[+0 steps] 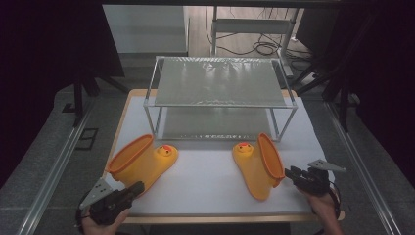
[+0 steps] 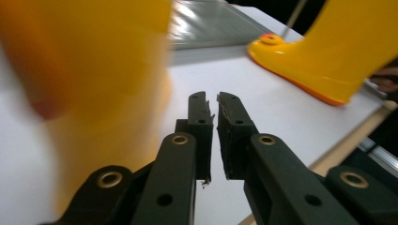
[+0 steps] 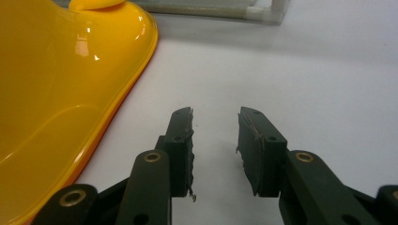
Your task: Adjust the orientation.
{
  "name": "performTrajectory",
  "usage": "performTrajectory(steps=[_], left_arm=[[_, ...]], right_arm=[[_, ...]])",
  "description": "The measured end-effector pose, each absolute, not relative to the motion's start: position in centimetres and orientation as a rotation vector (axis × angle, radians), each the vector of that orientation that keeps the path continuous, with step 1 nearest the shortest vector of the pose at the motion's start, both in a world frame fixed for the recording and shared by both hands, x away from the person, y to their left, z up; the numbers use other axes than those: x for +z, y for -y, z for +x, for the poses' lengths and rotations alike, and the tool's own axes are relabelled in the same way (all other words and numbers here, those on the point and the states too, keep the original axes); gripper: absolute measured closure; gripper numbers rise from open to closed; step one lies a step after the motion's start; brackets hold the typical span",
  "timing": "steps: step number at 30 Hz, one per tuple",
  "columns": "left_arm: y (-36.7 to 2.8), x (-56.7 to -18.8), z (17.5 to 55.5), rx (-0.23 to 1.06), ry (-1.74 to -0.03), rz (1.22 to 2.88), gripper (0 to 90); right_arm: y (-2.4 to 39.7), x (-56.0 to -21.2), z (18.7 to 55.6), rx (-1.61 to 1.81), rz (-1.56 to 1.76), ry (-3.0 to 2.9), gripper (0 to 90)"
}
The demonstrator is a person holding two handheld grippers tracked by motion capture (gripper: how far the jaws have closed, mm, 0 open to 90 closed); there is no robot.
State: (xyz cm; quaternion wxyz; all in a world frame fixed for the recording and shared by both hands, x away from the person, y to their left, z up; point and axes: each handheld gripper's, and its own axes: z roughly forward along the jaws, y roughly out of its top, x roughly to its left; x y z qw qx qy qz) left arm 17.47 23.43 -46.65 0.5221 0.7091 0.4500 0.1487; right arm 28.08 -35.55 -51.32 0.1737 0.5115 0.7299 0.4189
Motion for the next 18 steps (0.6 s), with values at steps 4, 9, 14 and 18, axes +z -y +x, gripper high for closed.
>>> performTrajectory(steps=[4, 9, 14, 18], left_arm=[[-21.2, -46.5, 18.1, 0.307, -1.021, 1.727, 82.2], [-19.2, -46.3, 19.4, 0.276, -0.986, 1.750, 74.8], [-17.9, -46.0, 20.7, 0.254, -0.978, 1.753, 66.9], [-16.8, -45.7, 21.6, 0.232, -0.965, 1.760, 60.6]], right_arm=[[35.6, -51.3, 28.1, 1.193, 1.450, -2.069, 65.2], [35.6, -51.4, 28.1, 1.197, 1.453, -2.075, 64.9], [35.4, -51.5, 28.3, 1.198, 1.448, -2.090, 64.2], [35.3, -51.6, 28.5, 1.206, 1.451, -2.097, 62.3]])
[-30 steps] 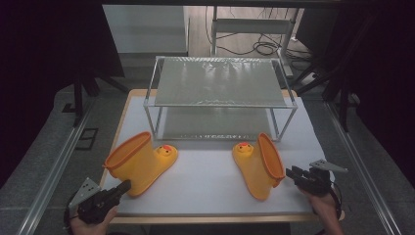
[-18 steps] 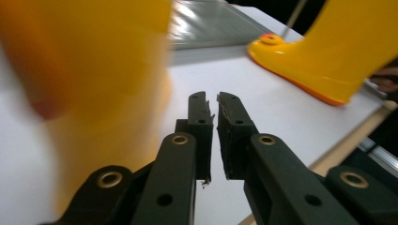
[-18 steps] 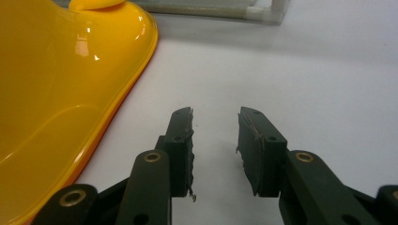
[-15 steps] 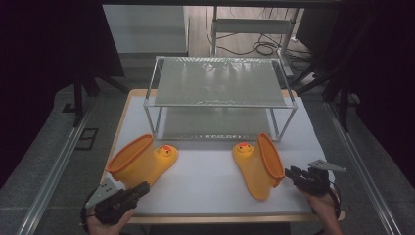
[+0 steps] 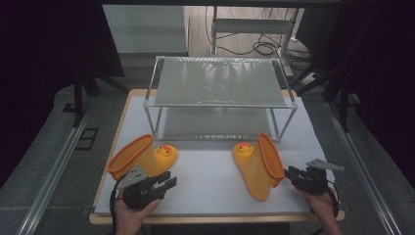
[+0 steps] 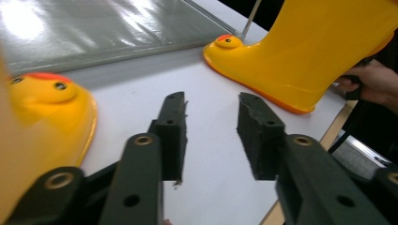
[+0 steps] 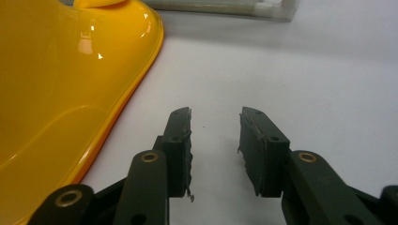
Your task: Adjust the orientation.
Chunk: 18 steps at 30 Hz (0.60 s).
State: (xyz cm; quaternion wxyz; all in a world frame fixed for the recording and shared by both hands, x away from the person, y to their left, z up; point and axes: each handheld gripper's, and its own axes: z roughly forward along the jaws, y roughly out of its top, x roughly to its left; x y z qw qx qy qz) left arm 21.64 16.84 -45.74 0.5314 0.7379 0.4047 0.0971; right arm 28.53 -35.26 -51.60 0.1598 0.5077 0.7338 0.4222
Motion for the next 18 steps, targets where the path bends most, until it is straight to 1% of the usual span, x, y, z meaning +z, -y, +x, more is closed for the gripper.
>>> performTrajectory(steps=[4, 6, 10, 11, 18], left_arm=[[-16.0, -45.7, 22.3, 0.221, -0.949, 1.782, 54.6], [-15.7, -45.6, 22.5, 0.230, -0.946, 1.790, 50.5], [-15.3, -45.7, 22.9, 0.239, -0.953, 1.789, 48.0], [-15.1, -45.7, 23.0, 0.235, -0.950, 1.803, 46.2], [-14.6, -45.9, 23.6, 0.243, -0.946, 1.848, 44.2]], right_arm=[[35.1, -51.7, 28.6, 1.201, 1.452, -2.114, 61.7], [34.9, -51.7, 28.5, 1.205, 1.440, -2.126, 63.7], [34.7, -51.7, 28.5, 1.213, 1.431, -2.140, 65.0], [34.6, -51.7, 28.6, 1.212, 1.426, -2.148, 65.4], [34.5, -51.8, 28.5, 1.202, 1.398, -2.173, 65.4]])
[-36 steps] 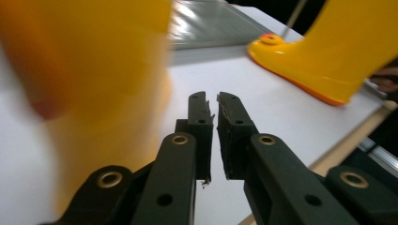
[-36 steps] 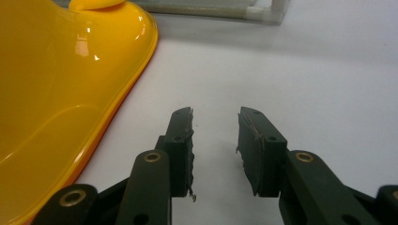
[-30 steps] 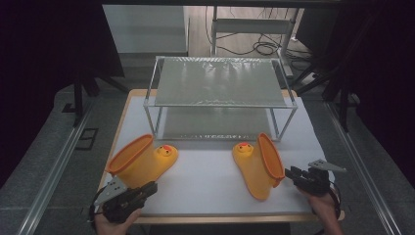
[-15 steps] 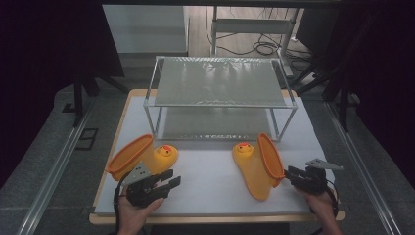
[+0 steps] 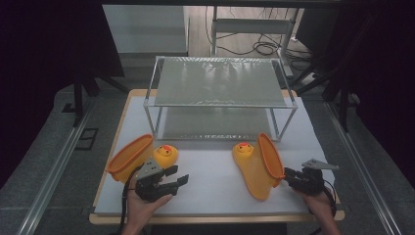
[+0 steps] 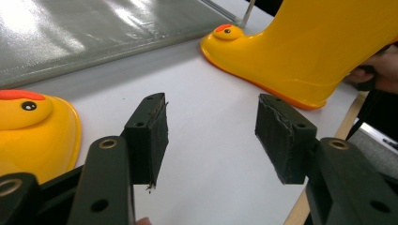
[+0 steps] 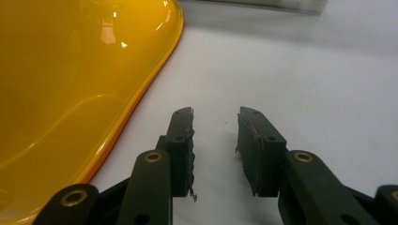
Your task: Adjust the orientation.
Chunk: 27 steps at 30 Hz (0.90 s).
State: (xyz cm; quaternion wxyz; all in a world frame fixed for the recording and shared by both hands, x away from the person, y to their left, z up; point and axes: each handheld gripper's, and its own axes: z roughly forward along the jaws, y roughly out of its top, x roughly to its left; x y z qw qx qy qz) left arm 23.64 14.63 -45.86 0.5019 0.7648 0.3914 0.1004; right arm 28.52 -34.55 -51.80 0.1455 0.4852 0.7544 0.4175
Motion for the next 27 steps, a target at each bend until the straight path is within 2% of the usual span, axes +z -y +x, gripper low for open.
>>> performTrajectory(steps=[5, 10, 13, 14, 21, 27], left_arm=[[-14.6, -45.9, 23.6, 0.247, -0.948, 1.843, 43.6], [-14.5, -45.9, 23.6, 0.239, -0.940, 1.846, 42.4], [-14.4, -45.9, 23.7, 0.234, -0.934, 1.848, 42.2], [-14.4, -45.9, 23.7, 0.232, -0.932, 1.849, 42.1], [-14.3, -45.9, 23.8, 0.230, -0.932, 1.849, 42.0], [-14.0, -46.1, 23.8, 0.219, -0.931, 1.857, 42.0]], right_arm=[[34.6, -51.8, 28.2, 1.211, 1.398, -2.175, 65.9], [34.5, -51.3, 27.7, 1.219, 1.363, -2.199, 70.1], [34.4, -51.1, 27.4, 1.218, 1.343, -2.225, 74.9], [34.1, -51.1, 27.4, 1.221, 1.324, -2.255, 79.0], [33.1, -51.0, 27.2, 1.220, 1.238, -2.336, 89.3], [31.8, -51.1, 26.9, 1.218, 1.168, -2.410, 89.5]])
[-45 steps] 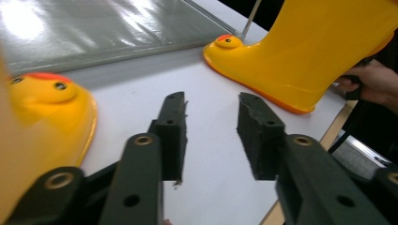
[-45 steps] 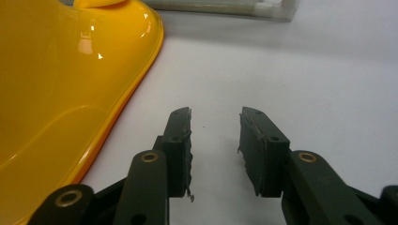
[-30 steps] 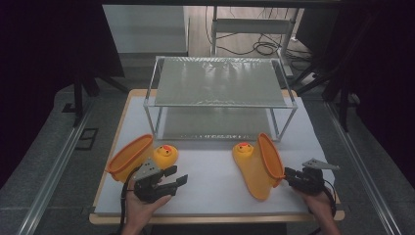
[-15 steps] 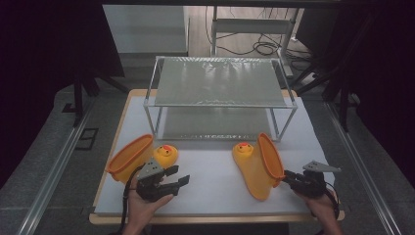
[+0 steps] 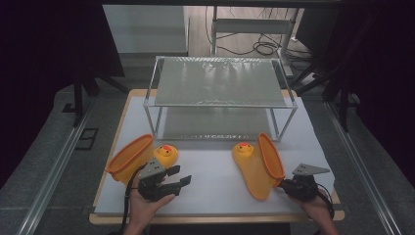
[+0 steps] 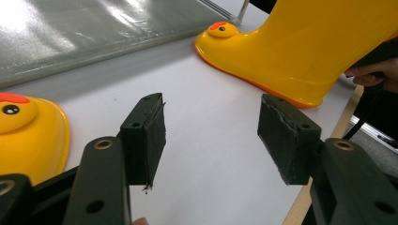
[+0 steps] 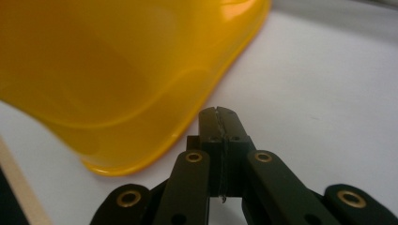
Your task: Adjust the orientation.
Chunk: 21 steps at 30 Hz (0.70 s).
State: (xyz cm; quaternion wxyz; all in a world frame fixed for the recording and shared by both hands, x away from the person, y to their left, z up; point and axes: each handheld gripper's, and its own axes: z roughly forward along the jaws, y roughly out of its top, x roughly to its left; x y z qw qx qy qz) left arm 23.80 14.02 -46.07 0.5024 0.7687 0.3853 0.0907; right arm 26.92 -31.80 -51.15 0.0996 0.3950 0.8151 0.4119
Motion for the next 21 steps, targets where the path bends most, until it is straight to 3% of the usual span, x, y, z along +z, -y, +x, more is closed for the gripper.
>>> performTrajectory(steps=[21], left_arm=[[-14.2, -45.7, 23.8, 0.217, -0.935, 1.855, 41.7]], right_arm=[[27.2, -51.4, 26.7, 1.263, 1.023, -2.516, 89.6]])
